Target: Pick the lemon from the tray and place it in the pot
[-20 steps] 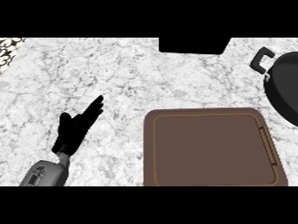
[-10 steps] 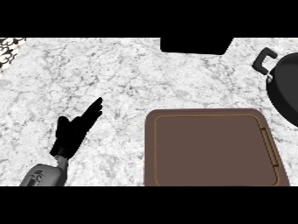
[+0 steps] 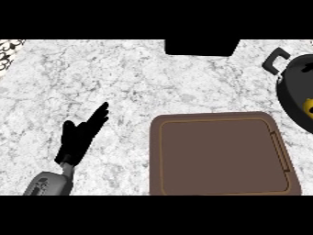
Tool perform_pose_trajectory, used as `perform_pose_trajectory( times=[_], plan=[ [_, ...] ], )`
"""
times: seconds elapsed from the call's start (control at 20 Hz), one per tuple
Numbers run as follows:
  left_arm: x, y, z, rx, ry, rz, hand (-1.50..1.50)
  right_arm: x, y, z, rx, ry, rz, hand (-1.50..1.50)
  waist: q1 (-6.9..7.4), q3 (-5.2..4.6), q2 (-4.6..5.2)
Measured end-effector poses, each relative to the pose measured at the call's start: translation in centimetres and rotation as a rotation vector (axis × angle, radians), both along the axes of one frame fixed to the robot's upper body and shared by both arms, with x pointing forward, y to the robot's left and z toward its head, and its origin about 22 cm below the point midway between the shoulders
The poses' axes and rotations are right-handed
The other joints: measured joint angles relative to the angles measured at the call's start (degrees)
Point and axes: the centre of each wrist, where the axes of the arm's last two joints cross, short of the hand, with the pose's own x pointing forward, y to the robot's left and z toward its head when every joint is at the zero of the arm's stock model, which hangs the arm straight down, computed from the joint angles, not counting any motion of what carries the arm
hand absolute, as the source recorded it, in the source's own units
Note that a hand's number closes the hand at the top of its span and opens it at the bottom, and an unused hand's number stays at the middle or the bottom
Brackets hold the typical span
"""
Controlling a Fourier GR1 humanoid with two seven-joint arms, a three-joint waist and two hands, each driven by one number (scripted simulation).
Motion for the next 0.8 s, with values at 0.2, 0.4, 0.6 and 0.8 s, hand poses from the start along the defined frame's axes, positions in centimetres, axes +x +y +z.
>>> perform_pose_trajectory(
  times=[0.2, 0.4, 0.6, 0.8],
  plan=[
    [-0.1, 0.2, 0.0, 0.001, -0.002, 0.007, 0.00, 0.7, 0.6, 0.8, 0.254, -0.191, -0.028, -1.50, -0.50, 0.04, -0.18],
    [-0.5, 0.7, -0.2, 0.000, -0.001, 0.014, 0.00, 0.7, -0.1, 2.0, 0.474, -0.368, -0.128, -1.50, -0.70, 0.00, -0.26],
    [-0.6, 0.9, -0.2, -0.001, 0.000, 0.014, 0.00, -0.7, -3.0, 4.0, 0.606, -0.518, -0.246, -1.50, -0.70, 0.01, -0.07],
    [-0.5, 0.8, -0.1, -0.004, -0.007, 0.013, 0.00, -3.1, -6.2, 4.7, 0.703, -0.628, -0.312, -1.50, -0.76, 0.02, 0.05]
  ],
)
